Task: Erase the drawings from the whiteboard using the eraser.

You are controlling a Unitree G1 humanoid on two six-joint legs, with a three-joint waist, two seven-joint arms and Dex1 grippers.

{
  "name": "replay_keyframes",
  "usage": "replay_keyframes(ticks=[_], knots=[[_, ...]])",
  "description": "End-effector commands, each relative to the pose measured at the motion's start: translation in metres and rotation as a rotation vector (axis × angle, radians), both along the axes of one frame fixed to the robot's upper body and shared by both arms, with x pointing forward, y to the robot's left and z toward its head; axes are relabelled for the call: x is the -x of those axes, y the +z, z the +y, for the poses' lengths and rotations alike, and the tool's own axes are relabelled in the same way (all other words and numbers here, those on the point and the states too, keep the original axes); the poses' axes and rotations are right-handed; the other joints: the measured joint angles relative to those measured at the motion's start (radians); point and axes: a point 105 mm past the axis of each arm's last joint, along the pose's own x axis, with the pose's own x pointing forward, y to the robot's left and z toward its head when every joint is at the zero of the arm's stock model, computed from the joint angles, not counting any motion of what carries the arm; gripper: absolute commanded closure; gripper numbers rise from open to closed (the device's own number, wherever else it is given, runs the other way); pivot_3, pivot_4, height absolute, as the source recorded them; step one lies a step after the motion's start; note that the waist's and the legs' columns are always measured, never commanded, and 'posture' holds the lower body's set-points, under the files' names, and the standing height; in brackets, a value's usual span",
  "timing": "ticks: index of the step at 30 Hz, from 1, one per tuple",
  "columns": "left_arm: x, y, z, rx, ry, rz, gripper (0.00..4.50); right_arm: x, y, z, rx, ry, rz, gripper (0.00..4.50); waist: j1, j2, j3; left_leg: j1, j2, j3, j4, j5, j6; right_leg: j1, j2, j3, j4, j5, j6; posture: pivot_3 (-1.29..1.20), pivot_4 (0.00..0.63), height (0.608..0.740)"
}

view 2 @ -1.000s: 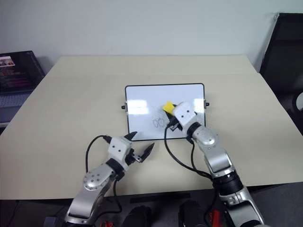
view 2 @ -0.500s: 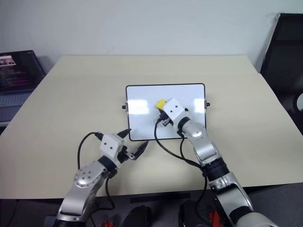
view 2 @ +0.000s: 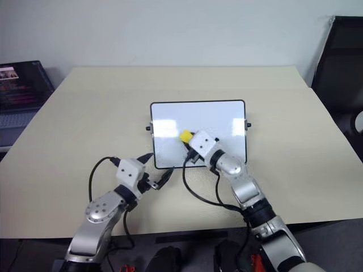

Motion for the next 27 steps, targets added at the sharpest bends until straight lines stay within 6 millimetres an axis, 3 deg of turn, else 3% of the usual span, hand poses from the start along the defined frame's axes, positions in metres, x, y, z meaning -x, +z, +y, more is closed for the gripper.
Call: replay_keyframes(ticks=[1, 16, 21, 27], knots=[[0.004, 0.013, 0.000, -0.002, -0.014, -0.049, 0.00, -0.001, 0.010, 0.006, 0.040, 0.031, -0.051, 3.27, -0.001, 0.000, 0.000, 0.000, 0.000, 0.000, 0.000, 0.000, 0.000, 0.000, 0.000, 0.000, 0.000, 0.000, 0.000, 0.00, 0.150, 0.740], [-0.004, 0.017, 0.000, -0.009, -0.017, -0.067, 0.00, -0.012, -0.003, 0.020, 0.127, 0.045, -0.062, 3.27, 0.000, 0.000, 0.000, 0.000, 0.000, 0.000, 0.000, 0.000, 0.000, 0.000, 0.000, 0.000, 0.000, 0.000, 0.000, 0.00, 0.150, 0.740], [-0.006, 0.018, -0.003, -0.007, -0.022, -0.071, 0.00, -0.021, -0.027, -0.013, 0.296, -0.034, -0.031, 3.27, 0.002, 0.000, 0.000, 0.002, 0.000, 0.000, 0.000, 0.000, 0.000, 0.001, 0.000, 0.000, 0.001, 0.000, 0.000, 0.00, 0.150, 0.740], [-0.010, 0.020, -0.007, -0.001, -0.039, -0.080, 0.00, -0.019, -0.037, -0.048, 0.365, -0.087, -0.003, 3.27, 0.013, -0.001, -0.001, 0.008, -0.001, 0.000, 0.001, 0.000, 0.000, 0.009, -0.001, 0.000, -0.001, 0.000, 0.000, 0.00, 0.150, 0.740]])
